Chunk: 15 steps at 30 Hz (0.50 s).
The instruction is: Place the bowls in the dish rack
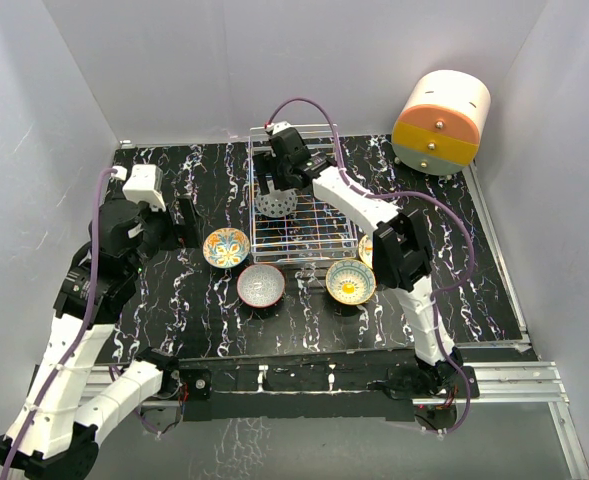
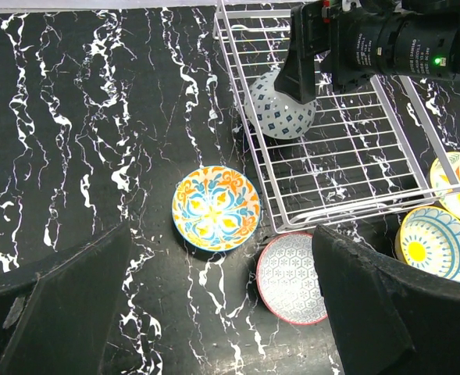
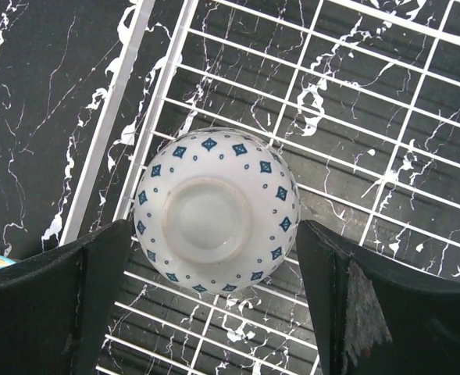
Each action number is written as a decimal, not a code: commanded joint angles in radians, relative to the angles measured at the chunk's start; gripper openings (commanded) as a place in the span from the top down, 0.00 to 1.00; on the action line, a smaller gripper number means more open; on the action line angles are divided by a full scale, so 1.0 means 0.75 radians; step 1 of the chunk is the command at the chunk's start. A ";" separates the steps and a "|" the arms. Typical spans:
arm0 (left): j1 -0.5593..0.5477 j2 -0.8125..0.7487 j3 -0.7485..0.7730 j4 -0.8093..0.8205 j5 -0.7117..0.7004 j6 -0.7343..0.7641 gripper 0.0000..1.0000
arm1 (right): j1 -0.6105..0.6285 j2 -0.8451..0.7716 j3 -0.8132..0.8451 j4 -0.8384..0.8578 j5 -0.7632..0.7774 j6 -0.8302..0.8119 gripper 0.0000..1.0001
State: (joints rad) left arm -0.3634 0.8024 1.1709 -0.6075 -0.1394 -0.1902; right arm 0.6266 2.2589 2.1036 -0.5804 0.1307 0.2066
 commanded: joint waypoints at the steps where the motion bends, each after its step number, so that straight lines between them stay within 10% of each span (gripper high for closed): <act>1: -0.004 -0.017 -0.009 0.008 -0.012 0.014 0.03 | 0.003 0.005 0.016 0.072 -0.008 -0.024 0.11; 15: -0.005 -0.017 -0.019 0.002 -0.023 0.016 0.03 | 0.005 0.035 -0.002 0.087 -0.019 -0.010 0.25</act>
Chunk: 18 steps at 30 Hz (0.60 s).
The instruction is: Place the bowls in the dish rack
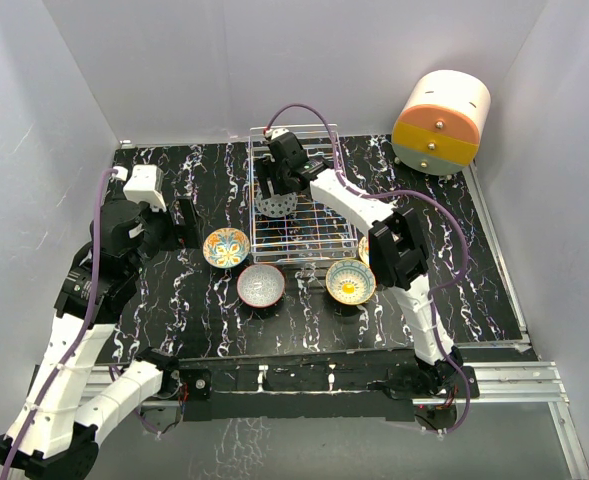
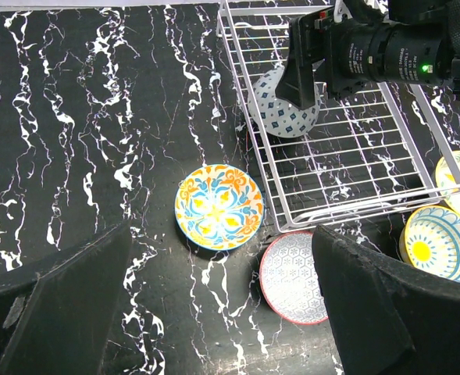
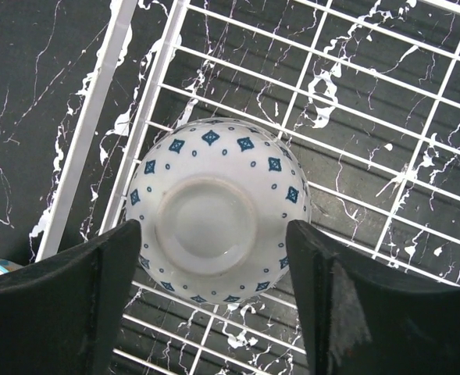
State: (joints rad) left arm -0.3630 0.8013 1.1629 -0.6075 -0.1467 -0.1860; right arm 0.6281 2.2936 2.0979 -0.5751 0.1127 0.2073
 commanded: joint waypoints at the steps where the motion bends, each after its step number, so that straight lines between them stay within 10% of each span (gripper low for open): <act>1: -0.005 -0.017 -0.010 0.002 -0.013 0.011 0.03 | 0.003 -0.011 0.001 0.085 0.006 -0.011 0.29; 18: -0.006 -0.008 -0.023 0.010 -0.017 0.015 0.03 | 0.001 -0.008 -0.017 0.097 0.120 -0.011 0.65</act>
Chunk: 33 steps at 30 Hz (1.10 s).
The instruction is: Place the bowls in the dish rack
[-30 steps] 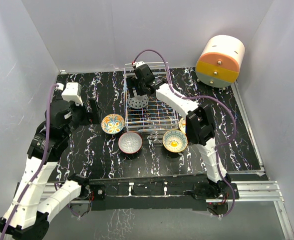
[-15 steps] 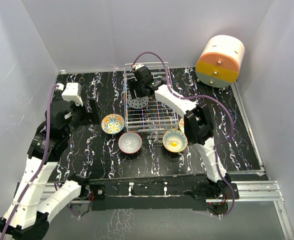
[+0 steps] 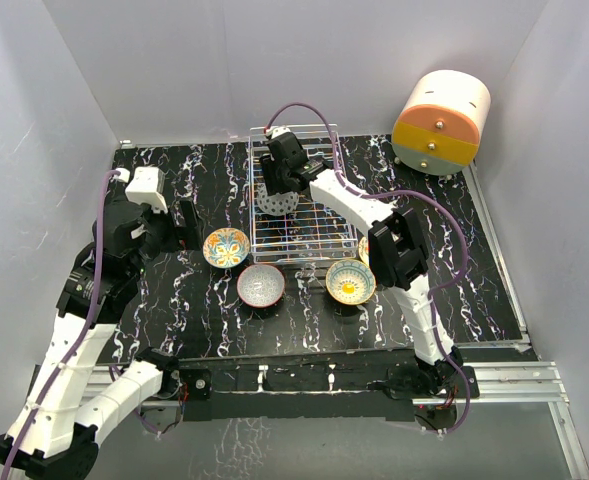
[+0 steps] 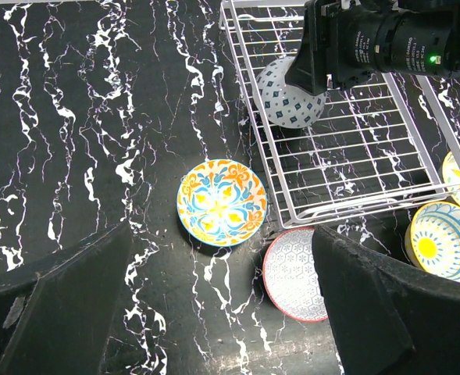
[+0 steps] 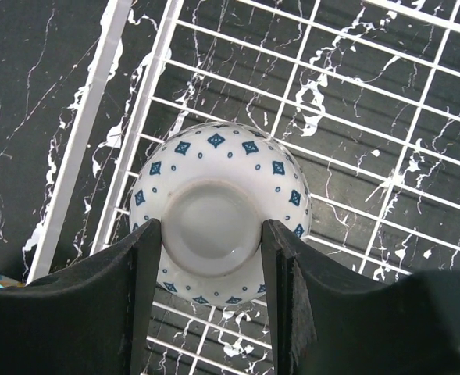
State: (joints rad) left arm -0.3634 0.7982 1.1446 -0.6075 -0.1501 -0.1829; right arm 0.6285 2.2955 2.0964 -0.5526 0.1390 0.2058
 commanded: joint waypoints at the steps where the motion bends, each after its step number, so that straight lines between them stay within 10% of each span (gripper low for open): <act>1: -0.005 -0.004 0.002 0.012 -0.013 0.012 0.03 | -0.002 -0.019 -0.027 0.080 0.108 -0.007 0.65; 33: -0.005 0.079 0.002 0.004 -0.043 0.033 0.03 | -0.230 0.126 0.112 0.512 0.293 -0.048 0.66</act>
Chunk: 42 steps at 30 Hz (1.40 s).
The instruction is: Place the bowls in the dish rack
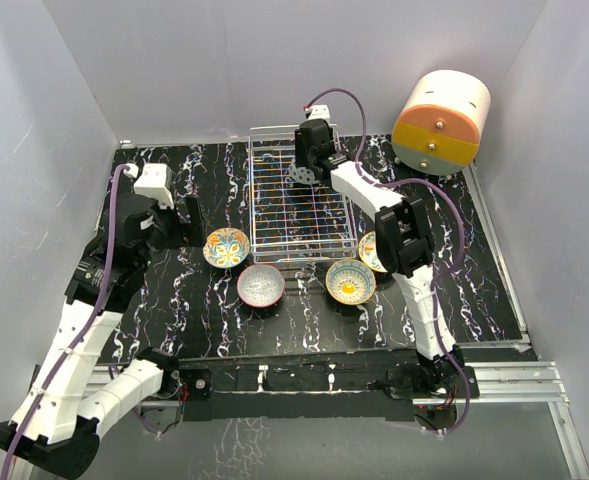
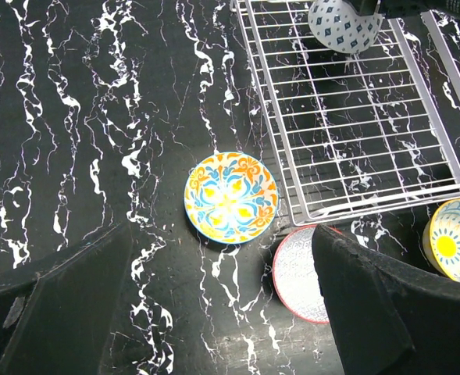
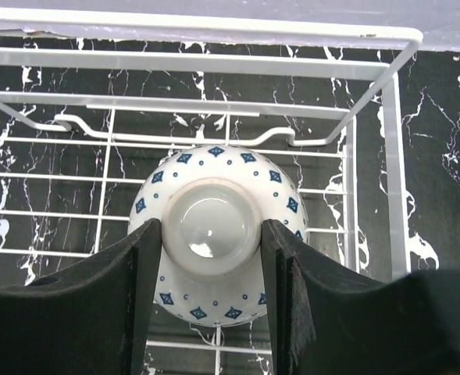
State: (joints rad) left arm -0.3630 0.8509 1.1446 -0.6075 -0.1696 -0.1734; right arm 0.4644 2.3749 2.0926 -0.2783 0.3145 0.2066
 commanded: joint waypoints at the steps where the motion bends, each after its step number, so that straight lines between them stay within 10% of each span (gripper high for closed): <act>1: -0.005 0.013 0.002 0.006 -0.019 0.021 0.03 | -0.014 0.032 0.128 0.146 0.075 -0.056 0.66; 20: -0.006 0.067 -0.006 0.025 -0.018 0.025 0.03 | -0.087 0.101 0.178 0.193 0.053 -0.040 0.59; 25: -0.005 0.062 -0.009 0.018 -0.022 0.028 0.03 | -0.089 0.100 0.173 0.204 0.007 -0.039 0.37; 34: -0.006 0.065 -0.016 0.028 -0.025 0.036 0.03 | -0.068 -0.052 0.083 0.237 -0.077 -0.035 0.32; 37: -0.005 0.066 -0.015 0.027 -0.039 0.030 0.03 | -0.052 -0.153 0.021 0.247 -0.076 -0.047 0.02; 42: -0.005 0.071 -0.003 0.029 -0.038 0.014 0.03 | -0.032 -0.389 -0.187 0.224 -0.087 -0.030 0.01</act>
State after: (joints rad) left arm -0.3630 0.9092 1.1427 -0.5987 -0.1871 -0.1581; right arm 0.4217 2.3093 2.0392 -0.1768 0.2588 0.1844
